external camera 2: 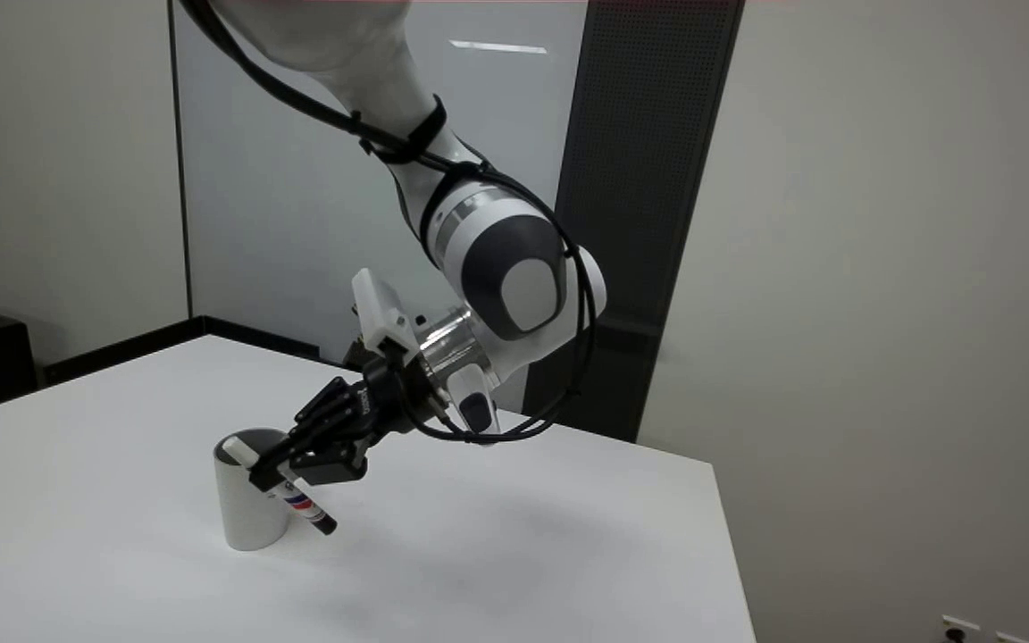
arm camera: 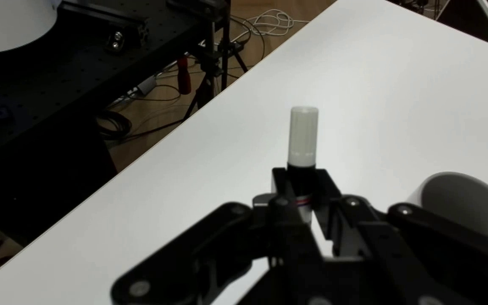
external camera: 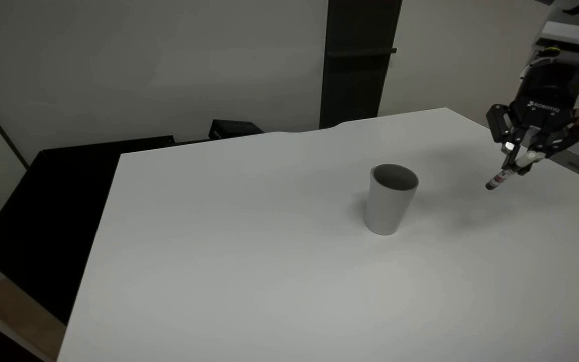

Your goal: Put the pen in the mug

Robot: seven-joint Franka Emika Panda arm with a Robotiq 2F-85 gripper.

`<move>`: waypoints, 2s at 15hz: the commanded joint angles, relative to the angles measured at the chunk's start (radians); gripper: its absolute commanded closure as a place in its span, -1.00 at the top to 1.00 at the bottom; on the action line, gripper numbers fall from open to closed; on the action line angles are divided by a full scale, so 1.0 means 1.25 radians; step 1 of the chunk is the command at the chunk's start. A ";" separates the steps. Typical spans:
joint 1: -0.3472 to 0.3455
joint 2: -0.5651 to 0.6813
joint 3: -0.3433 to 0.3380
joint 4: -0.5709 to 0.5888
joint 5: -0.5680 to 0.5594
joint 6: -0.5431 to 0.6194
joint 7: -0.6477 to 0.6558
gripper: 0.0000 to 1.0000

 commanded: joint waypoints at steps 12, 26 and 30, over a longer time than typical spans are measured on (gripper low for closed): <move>0.079 0.094 0.043 0.199 0.123 -0.111 0.176 -0.86; 0.103 0.164 0.062 0.225 0.141 -0.089 0.133 -0.86; 0.104 0.191 0.063 0.239 0.143 -0.079 0.117 -0.86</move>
